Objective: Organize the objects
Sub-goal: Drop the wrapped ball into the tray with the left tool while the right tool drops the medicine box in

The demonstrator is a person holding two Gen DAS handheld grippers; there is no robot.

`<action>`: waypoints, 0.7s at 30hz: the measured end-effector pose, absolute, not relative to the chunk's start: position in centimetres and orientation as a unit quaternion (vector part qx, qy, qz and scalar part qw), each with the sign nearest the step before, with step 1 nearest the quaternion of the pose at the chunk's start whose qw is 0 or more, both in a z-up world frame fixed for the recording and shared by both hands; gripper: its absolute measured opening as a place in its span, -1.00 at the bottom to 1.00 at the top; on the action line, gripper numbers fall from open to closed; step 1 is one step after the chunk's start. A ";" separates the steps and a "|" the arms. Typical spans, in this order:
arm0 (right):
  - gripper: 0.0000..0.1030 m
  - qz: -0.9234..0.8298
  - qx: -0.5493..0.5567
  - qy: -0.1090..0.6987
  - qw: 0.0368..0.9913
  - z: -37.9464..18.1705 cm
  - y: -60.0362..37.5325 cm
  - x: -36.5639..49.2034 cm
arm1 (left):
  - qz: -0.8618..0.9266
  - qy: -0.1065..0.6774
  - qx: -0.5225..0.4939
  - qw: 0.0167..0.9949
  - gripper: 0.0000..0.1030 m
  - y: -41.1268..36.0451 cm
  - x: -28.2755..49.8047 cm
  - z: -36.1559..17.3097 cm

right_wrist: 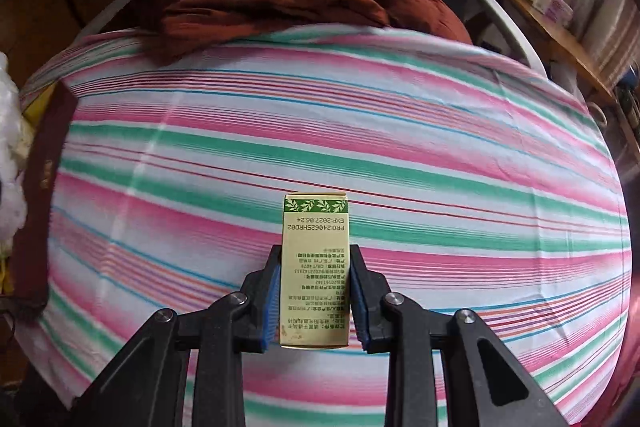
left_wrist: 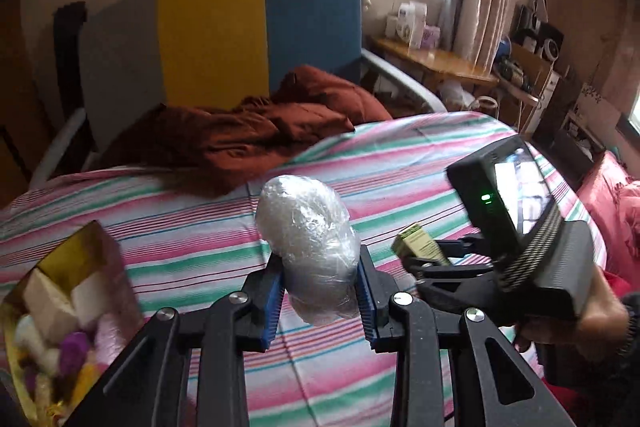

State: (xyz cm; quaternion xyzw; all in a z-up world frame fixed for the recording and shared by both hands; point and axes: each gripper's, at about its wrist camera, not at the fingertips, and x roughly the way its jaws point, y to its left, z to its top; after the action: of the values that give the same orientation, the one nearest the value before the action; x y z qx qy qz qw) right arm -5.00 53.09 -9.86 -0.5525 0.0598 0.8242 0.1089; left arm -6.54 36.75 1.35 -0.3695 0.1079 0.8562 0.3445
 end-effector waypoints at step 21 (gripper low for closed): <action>-0.44 0.870 -0.489 0.051 0.037 -3.3 40.5 -5.5 | 0.895 0.069 -0.331 0.290 -0.36 24.3 -3.2 4.4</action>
State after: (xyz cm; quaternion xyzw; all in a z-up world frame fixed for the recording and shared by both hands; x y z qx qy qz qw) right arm -5.48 40.48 -3.29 -0.4890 0.0511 0.8700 0.0375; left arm -3.23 24.27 4.35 -0.3310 0.0694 0.8954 0.2896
